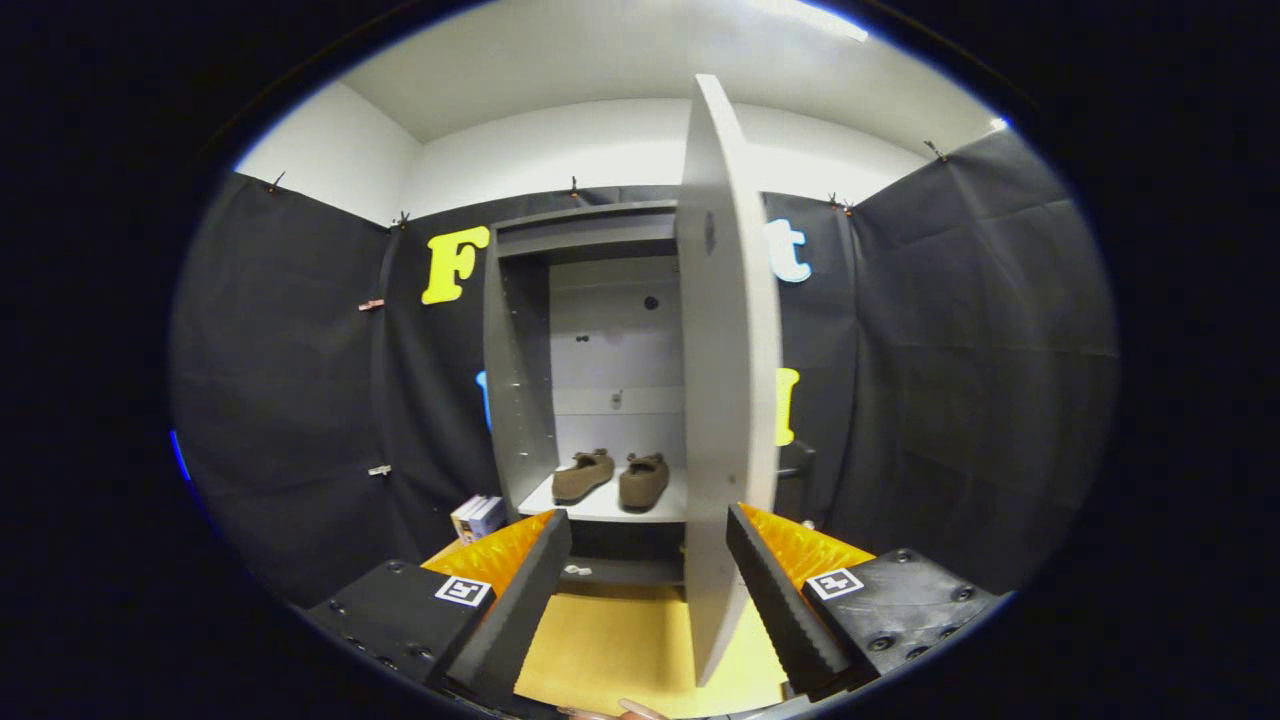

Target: Open the shoe cabinet door, grab the shoes and put them into the shoe cabinet, then close the shoe cabinet door.

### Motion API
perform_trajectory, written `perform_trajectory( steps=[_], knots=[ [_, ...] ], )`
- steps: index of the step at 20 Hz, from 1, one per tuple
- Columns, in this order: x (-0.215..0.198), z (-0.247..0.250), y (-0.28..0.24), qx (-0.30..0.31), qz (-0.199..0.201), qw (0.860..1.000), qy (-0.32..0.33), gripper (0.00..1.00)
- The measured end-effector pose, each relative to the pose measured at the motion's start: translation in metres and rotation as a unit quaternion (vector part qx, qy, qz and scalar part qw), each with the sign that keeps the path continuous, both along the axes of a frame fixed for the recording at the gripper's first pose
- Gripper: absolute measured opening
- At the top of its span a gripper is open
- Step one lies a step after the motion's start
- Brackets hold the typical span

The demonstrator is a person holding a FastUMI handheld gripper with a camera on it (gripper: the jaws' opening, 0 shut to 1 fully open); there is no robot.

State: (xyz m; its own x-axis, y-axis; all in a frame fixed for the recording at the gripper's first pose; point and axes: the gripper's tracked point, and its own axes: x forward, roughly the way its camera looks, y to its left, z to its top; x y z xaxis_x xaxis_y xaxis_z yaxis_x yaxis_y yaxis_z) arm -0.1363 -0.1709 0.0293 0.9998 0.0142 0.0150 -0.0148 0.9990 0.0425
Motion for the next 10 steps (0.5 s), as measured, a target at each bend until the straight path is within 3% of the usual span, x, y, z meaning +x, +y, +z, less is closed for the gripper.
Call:
perform_trajectory(
  steps=[5, 10],
  knots=[
    [-0.004, -0.006, -0.063, 0.001, -0.055, 0.999, 0.001, 0.98],
    [0.012, -0.013, -0.092, 0.000, -0.060, 0.998, -0.001, 0.98]
  ],
)
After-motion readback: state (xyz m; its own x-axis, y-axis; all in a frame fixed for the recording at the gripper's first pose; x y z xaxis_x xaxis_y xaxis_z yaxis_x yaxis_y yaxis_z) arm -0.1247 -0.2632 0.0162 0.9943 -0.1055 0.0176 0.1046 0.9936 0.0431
